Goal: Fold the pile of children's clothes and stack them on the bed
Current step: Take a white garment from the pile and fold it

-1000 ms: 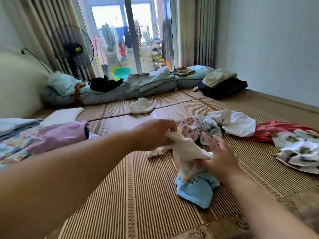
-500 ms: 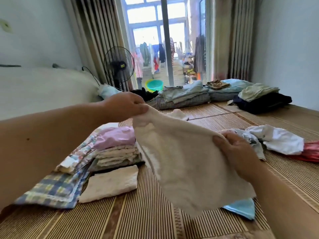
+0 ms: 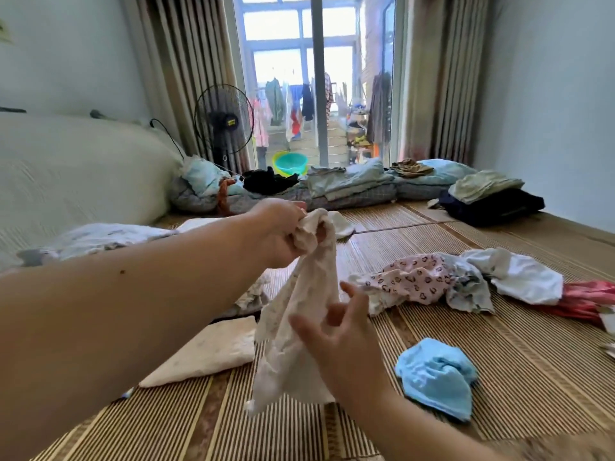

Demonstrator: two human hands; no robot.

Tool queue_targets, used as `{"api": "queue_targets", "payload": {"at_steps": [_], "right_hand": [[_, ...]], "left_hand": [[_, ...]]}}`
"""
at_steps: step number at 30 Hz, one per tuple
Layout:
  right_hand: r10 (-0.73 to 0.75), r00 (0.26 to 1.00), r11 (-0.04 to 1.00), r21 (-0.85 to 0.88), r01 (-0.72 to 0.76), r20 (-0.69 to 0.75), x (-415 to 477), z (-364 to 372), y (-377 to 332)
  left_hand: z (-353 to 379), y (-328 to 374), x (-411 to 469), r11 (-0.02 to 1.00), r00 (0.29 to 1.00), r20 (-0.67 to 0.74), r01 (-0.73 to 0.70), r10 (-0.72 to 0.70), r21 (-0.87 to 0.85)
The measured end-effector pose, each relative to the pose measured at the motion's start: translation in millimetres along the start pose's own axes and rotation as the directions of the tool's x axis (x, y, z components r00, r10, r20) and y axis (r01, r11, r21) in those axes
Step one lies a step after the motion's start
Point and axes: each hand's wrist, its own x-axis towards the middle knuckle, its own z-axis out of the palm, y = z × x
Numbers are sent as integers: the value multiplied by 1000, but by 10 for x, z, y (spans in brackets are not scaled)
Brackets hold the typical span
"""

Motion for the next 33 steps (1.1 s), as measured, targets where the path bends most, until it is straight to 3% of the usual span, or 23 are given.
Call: {"api": "queue_targets", "payload": {"at_steps": [2,4,6,9,12,15,17,19,20,22,24,26,28,33], "right_hand": [[-61,997,971,-227,73,57,-43,162,127],[159,987,976,-154,-152,35,11,169,205],[278,961,961,3,-278,2,113,91,332],[198,974,970,165,-179,-109,280,-114,406],[62,984,989,140,-39,-166,398,-424,357],[12,999,991,132,-7,-36,437,-656,335],[6,998,993,122,-13,59,432,-719,336],[-11,987,994,109,-7,160,423,-737,344],[-20,975,996,93,-1,221,419,-740,354],[-31,938,999,51,15,346,407,-763,352],[-34,898,999,50,14,438,398,-798,337],[-38,883,995,96,-8,468,392,-857,308],[-41,903,991,133,-18,427,394,-954,275],[-21,988,996,94,6,155,415,-1247,228]], "left_hand": [[40,69,9,995,1000,-1,-2,2,-95],[64,124,-4,992,1000,-4,-15,15,-125],[60,165,-11,986,1000,0,-21,21,-168],[-105,176,97,984,997,-56,-57,48,-169],[-386,49,253,987,984,-174,-69,43,-145],[-616,-282,344,999,961,-275,7,4,41],[-678,-540,275,970,978,-174,146,-112,196],[-631,-737,105,851,967,-27,236,-253,469],[-590,-809,25,733,958,24,203,-287,649],[-485,-972,-40,411,956,164,-52,-242,910],[-320,-1082,-105,136,906,406,-390,-121,911],[-226,-1137,-74,93,782,622,-616,-51,782],[-210,-1160,24,90,728,684,-679,-45,729],[-435,-1003,181,-55,840,543,-543,-23,838]]}}
